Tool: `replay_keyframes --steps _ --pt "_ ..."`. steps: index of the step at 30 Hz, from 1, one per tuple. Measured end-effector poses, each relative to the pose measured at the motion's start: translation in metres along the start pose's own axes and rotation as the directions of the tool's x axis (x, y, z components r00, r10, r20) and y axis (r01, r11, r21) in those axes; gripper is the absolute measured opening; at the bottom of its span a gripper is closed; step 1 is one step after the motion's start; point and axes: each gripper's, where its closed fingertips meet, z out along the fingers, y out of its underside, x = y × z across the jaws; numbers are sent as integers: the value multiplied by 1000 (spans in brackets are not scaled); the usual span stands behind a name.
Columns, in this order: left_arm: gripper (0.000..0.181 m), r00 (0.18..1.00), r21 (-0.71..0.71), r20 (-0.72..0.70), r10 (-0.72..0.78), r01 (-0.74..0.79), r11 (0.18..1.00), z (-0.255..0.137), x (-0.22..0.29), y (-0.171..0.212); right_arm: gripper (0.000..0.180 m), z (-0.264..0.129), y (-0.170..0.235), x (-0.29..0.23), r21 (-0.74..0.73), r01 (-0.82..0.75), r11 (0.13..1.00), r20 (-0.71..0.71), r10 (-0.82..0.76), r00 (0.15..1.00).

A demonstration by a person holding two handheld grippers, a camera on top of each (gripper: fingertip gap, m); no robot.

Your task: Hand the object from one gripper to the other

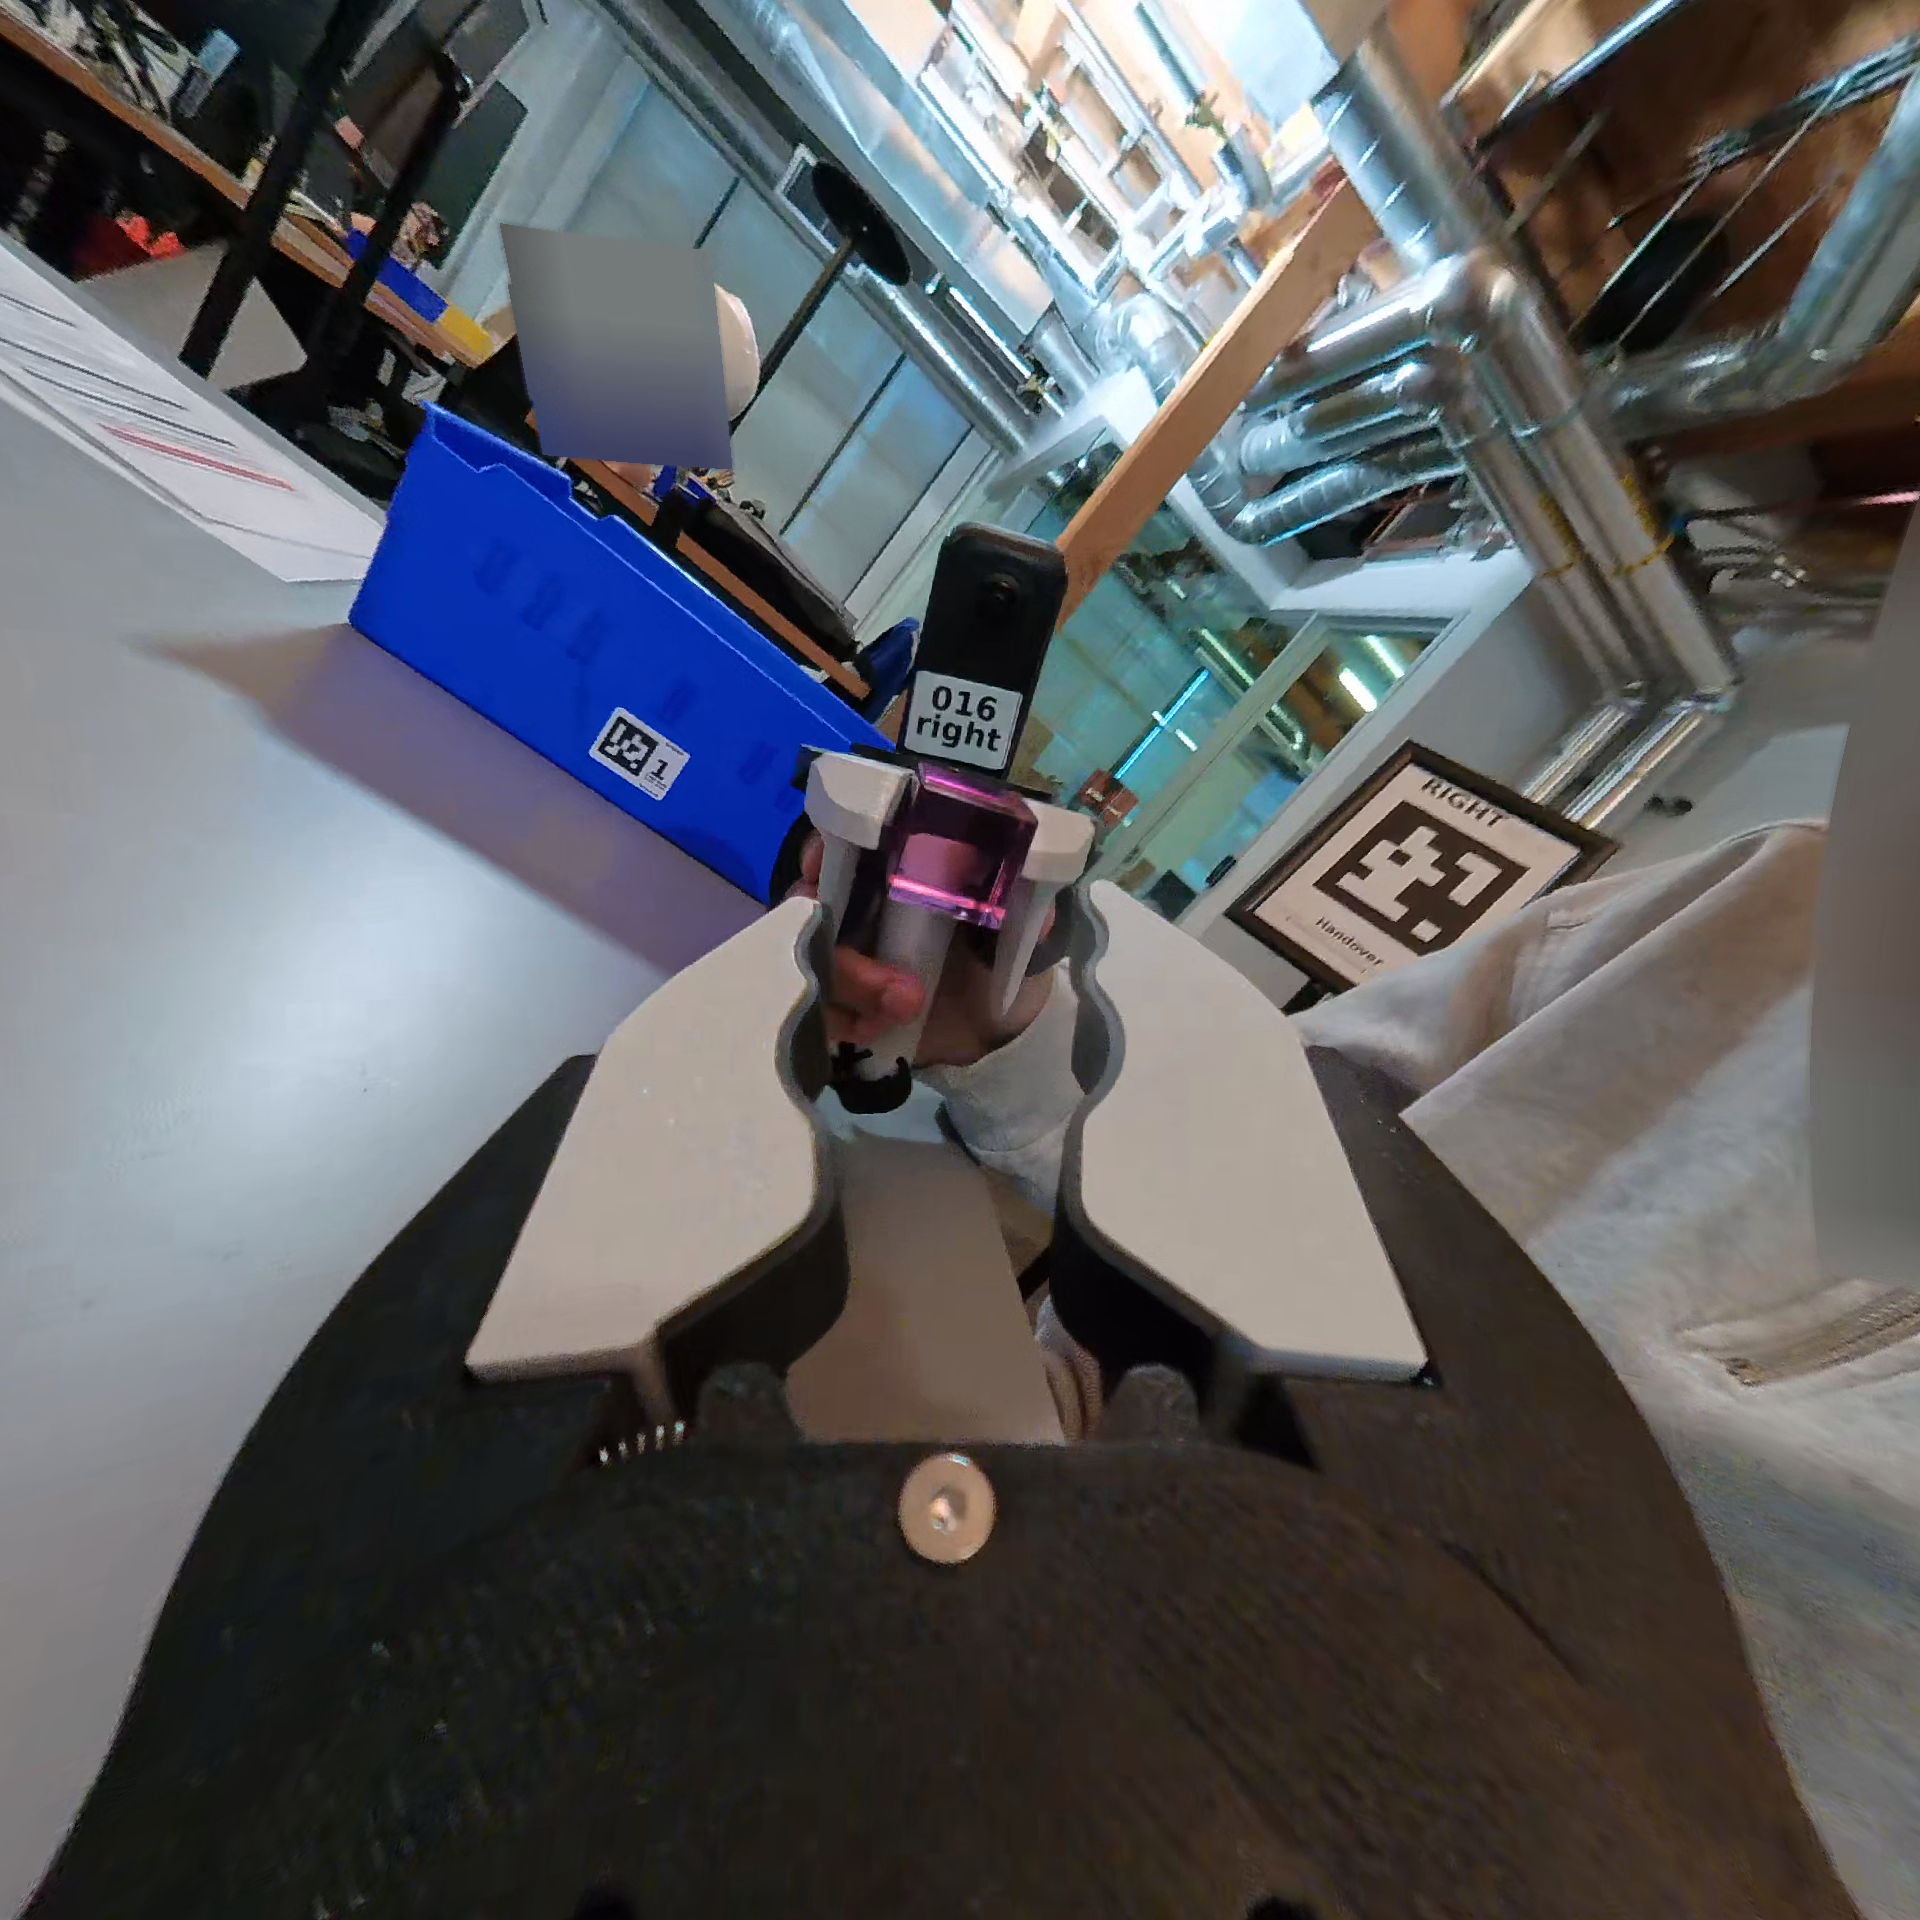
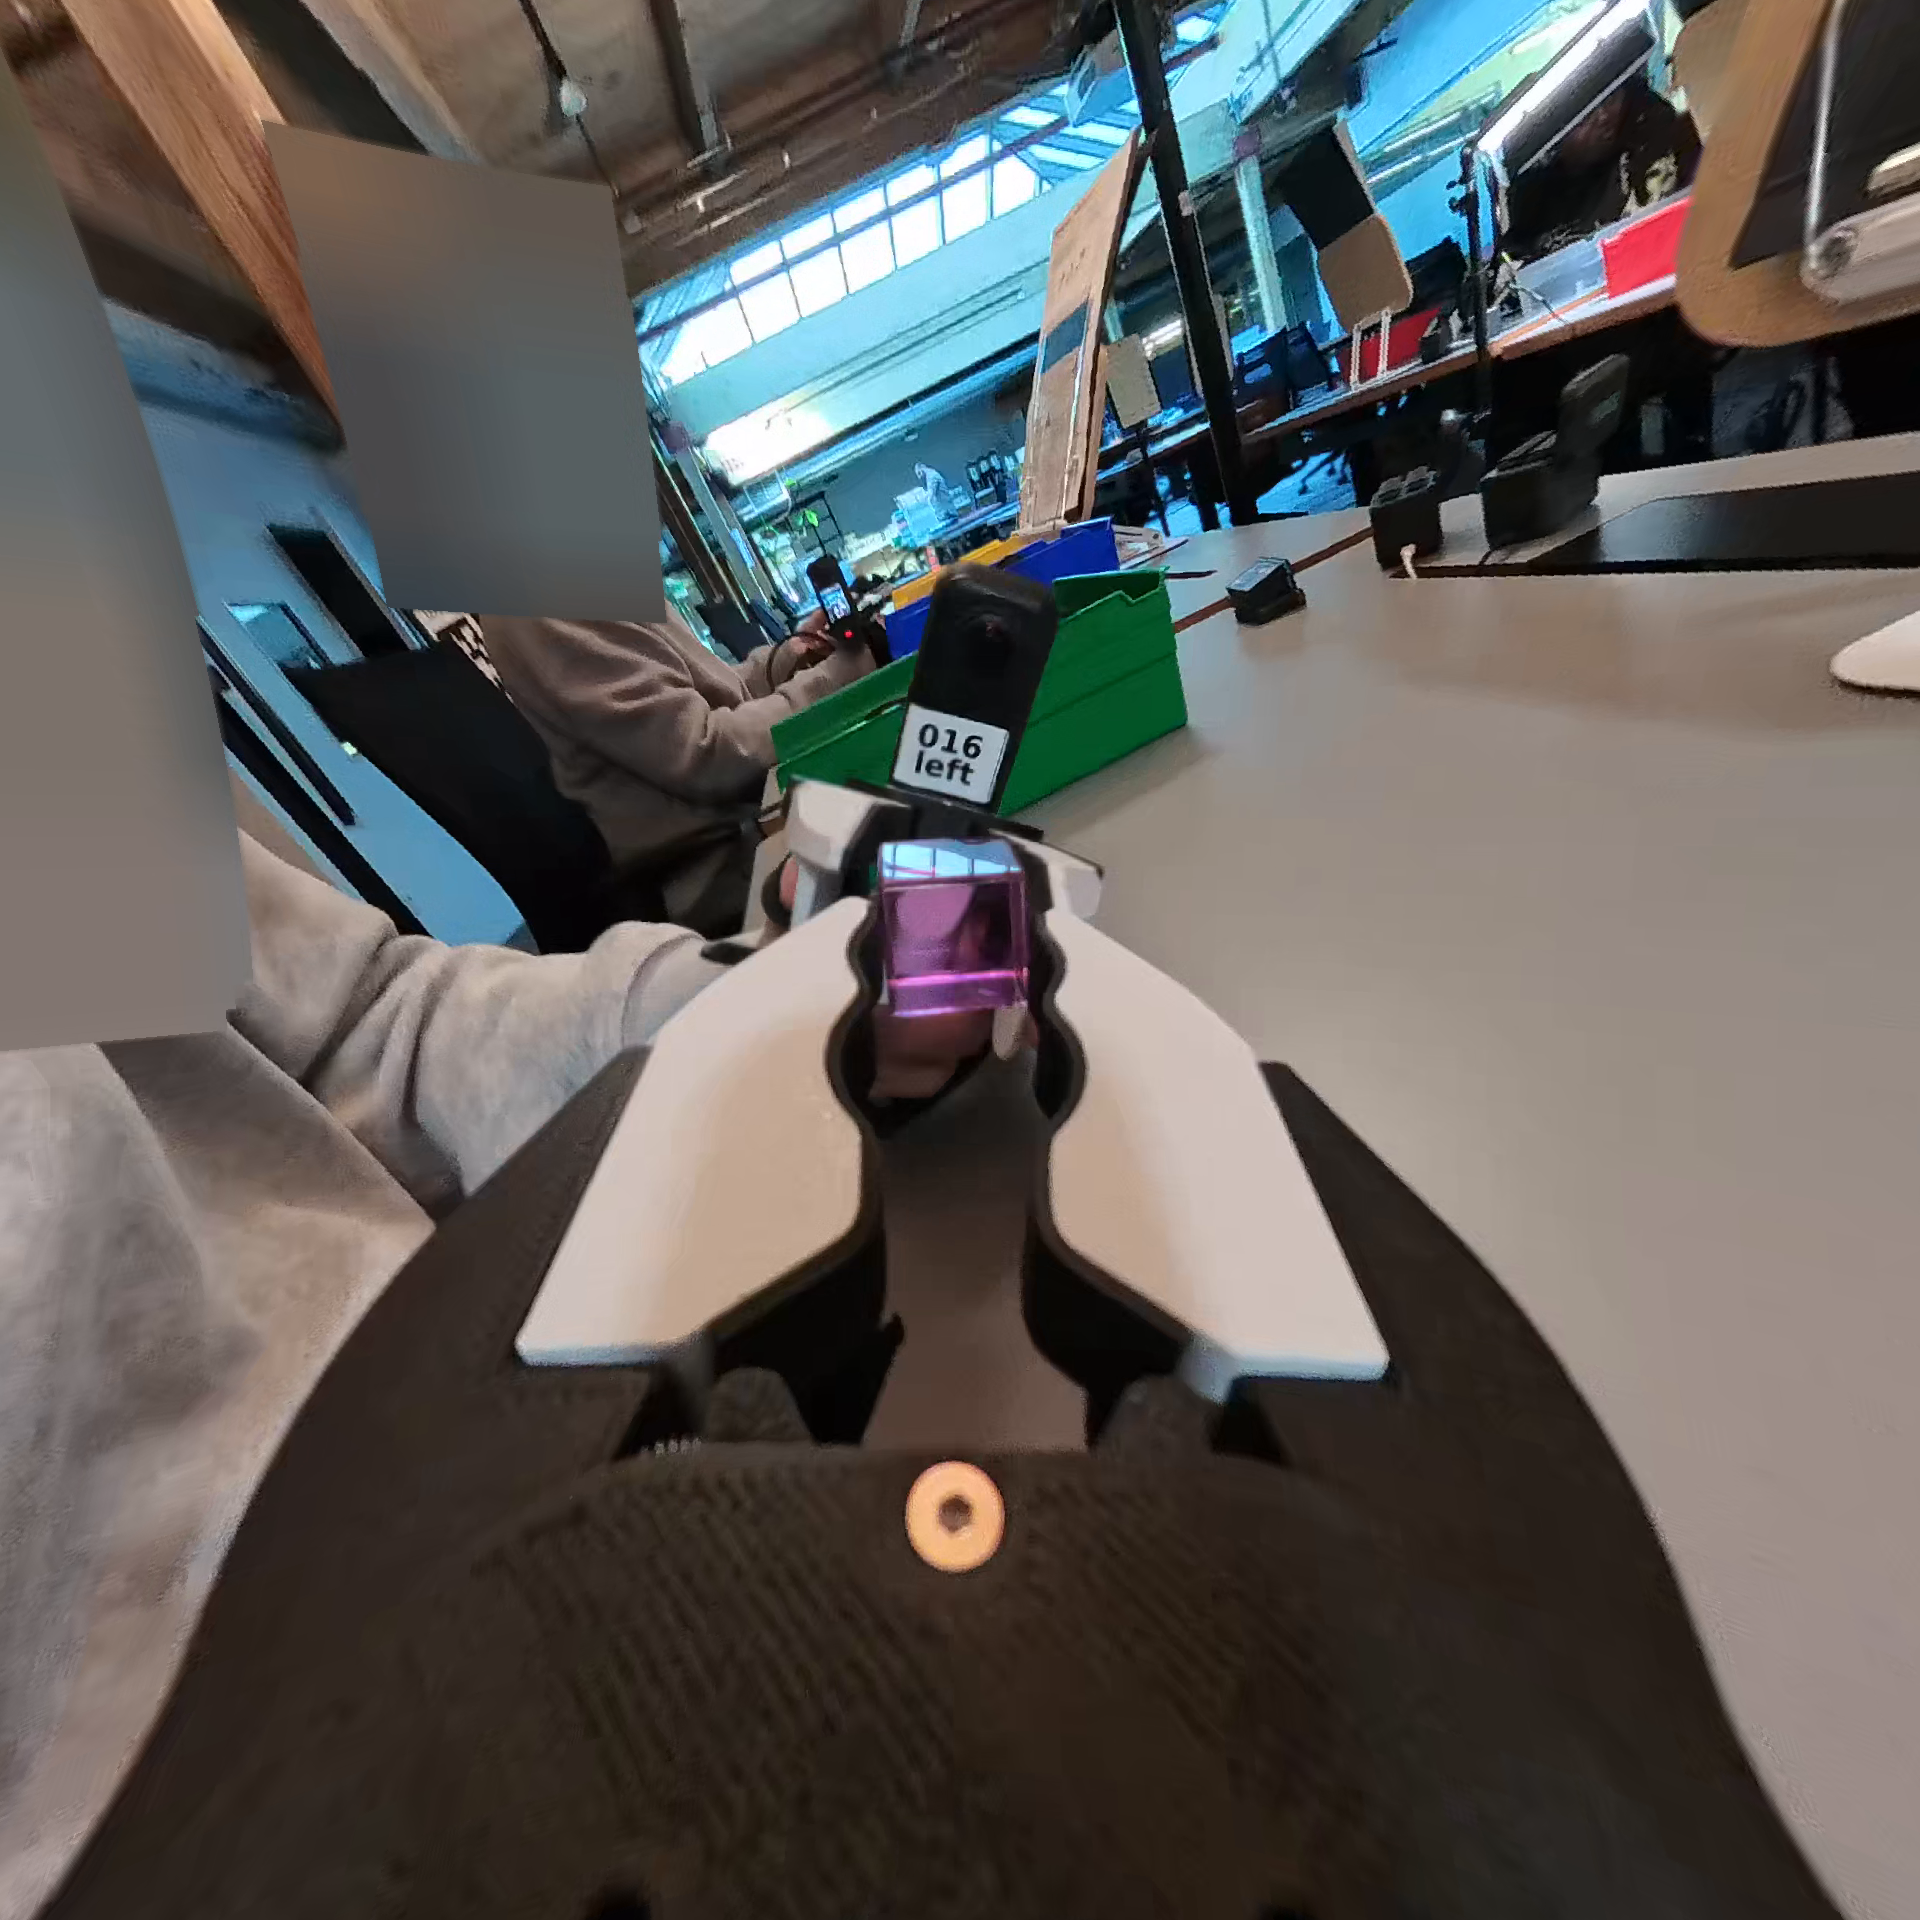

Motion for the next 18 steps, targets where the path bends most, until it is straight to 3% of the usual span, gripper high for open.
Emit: replay_keyframes --steps 1,8,18 --pt "44 1000 -4 16 15 -15 1000 1 -2 1 27 0 0 1 2 -19 1000 1 19 1000" --pt "45 967 -69 122 225 -218 974 5 -5 7 27 2 4 2 -5 -152 988 37 152 988" --pt "81 820 -112 259 510 -499 859 7 -6 2 27 2 7 6 -21 -190 982 31 190 981"
